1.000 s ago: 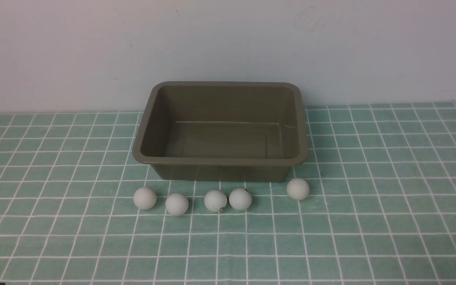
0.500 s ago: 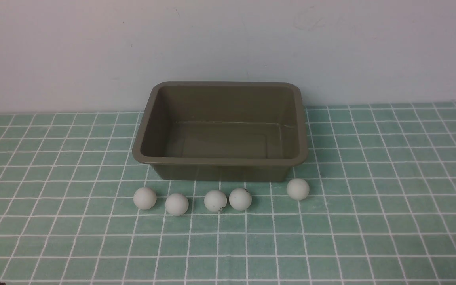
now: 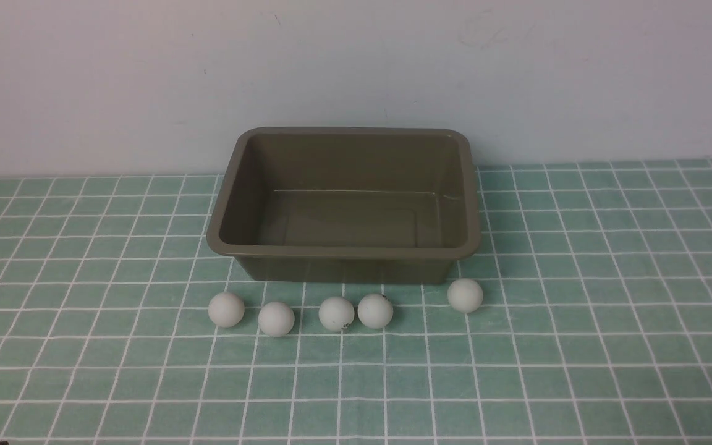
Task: Put the table tennis balls in the box on the green coffee tablecloth.
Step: 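Reach for and grasp a ping pong ball on the table beside the basket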
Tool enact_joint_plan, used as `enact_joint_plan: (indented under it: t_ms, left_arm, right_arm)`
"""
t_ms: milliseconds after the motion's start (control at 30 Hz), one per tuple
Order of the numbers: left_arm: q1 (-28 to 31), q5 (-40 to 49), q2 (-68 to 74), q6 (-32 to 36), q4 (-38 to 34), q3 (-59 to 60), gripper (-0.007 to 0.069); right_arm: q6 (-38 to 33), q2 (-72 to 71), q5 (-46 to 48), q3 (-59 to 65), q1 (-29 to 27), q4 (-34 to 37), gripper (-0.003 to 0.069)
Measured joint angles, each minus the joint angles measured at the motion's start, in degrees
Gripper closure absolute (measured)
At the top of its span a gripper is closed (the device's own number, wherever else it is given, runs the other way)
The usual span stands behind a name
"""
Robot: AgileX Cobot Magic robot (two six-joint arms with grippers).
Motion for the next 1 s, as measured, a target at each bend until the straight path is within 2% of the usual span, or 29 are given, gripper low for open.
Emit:
enact_joint_plan:
  t_ms: [667,1000]
  left_arm:
    - [0.00,0.00,0.00,0.00,0.00,0.00,0.0136]
    - [0.00,0.00,0.00,0.00,0.00,0.00,0.0136]
  right_arm:
    - [-0.67,0.00,-0.11,0.00,0.00,0.00,0.0270]
    - [3.02,0.00,-8.79,-0.80,0.00,3.27,0.0270]
